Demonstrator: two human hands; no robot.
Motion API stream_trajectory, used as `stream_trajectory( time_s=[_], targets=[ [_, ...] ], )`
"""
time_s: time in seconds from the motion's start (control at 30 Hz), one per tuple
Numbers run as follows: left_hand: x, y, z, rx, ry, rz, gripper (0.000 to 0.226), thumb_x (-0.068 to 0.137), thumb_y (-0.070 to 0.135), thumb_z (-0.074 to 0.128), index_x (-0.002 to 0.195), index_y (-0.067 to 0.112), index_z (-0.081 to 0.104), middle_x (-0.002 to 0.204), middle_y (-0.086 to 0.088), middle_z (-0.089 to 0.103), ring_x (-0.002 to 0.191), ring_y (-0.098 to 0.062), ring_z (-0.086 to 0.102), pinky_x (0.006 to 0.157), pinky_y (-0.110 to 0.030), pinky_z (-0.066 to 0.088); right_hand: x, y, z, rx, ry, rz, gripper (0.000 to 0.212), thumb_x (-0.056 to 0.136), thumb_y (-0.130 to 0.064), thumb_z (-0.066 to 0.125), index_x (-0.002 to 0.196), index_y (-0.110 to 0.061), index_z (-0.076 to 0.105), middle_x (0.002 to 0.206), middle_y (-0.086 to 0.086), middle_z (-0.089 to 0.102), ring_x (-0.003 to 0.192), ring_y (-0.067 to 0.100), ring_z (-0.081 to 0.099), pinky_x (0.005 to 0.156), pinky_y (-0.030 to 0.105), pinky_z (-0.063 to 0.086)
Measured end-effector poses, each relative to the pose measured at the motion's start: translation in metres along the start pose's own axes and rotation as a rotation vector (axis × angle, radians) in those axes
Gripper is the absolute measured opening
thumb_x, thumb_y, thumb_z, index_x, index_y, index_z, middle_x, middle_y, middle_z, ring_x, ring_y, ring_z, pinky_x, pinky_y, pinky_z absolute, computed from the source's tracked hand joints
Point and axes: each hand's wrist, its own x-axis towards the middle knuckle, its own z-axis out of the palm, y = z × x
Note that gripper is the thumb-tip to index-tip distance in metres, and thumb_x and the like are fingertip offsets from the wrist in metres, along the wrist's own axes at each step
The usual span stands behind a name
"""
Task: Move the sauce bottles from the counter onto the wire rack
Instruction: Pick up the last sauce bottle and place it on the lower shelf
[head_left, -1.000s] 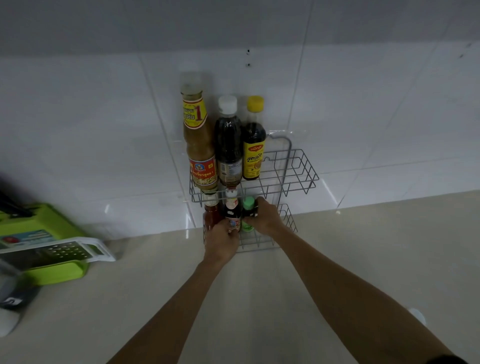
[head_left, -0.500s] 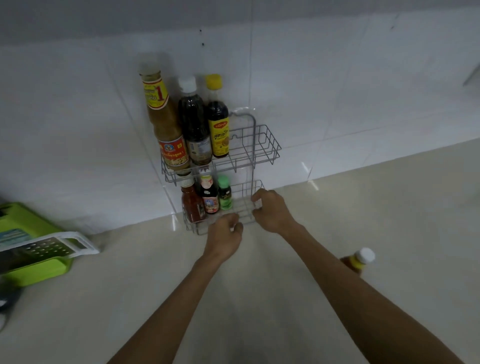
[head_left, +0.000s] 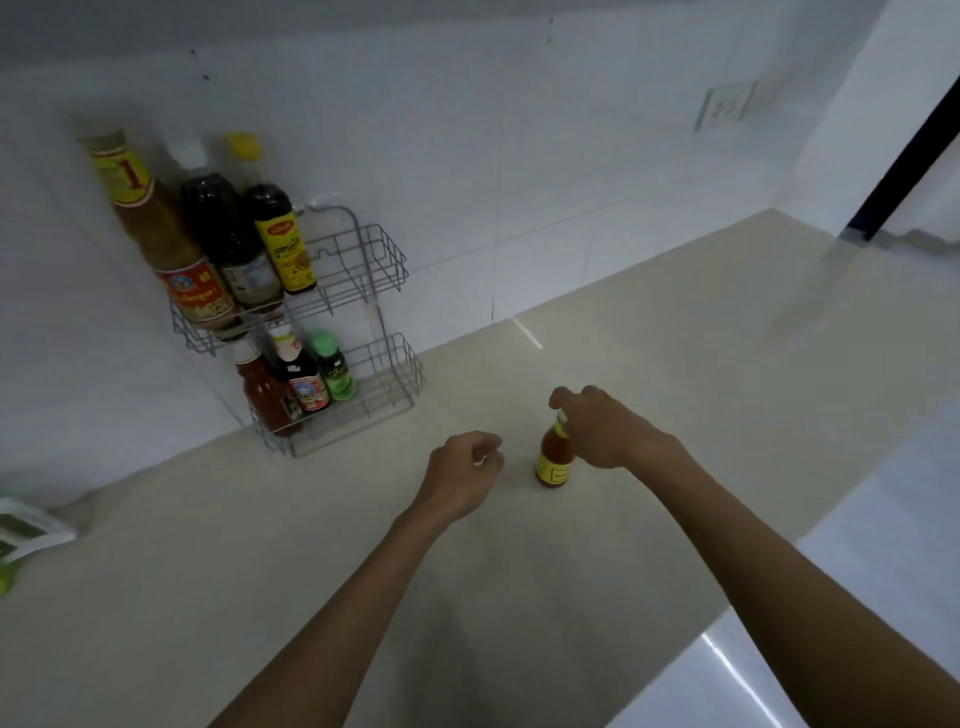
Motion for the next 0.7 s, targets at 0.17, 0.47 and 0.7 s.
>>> stream_trajectory(
  time_s=[0.17, 0.47, 0.7],
  targets=[
    [-0.014, 0.005, 0.010, 0.058, -0.065, -0.032, 0.042, 0.089, 0.026, 0.064, 0.130, 0.019, 0.061, 0.131, 0.002, 0.065, 0.119, -0.012, 0.059, 0.093, -0.018, 0.039, -0.008, 0.001, 0.006, -0.037, 0.129, -0.075, 0.023, 0.102, -0.022, 0.041, 0.117, -0.006, 0.047, 0.107, 0.018, 0.056, 0.092, 0.033, 0.059, 0.076, 0.040, 0.051],
    [-0.046, -0.010, 0.004, -0.073, -0.154, -0.033, 0.075, 0.062, 0.044, 0.086, 0.128, 0.036, 0.052, 0.127, 0.007, 0.062, 0.111, -0.013, 0.059, 0.084, -0.024, 0.054, -0.045, -0.049, 0.006, -0.059, 0.165, -0.470, 0.018, 0.099, -0.020, 0.048, 0.105, -0.005, 0.057, 0.112, 0.012, 0.056, 0.087, 0.025, 0.055, 0.074, 0.041, 0.054],
    [-0.082, -0.014, -0.049, -0.169, -0.179, 0.039, 0.027, 0.066, 0.005, 0.082, 0.088, 0.004, 0.067, 0.085, -0.005, 0.073, 0.080, -0.015, 0.071, 0.088, -0.042, 0.058, -0.070, -0.100, -0.016, -0.039, 0.417, -0.746, 0.042, 0.099, -0.053, 0.034, 0.099, -0.014, 0.050, 0.078, 0.000, 0.054, 0.062, 0.023, 0.051, 0.056, 0.034, 0.045]
  ],
)
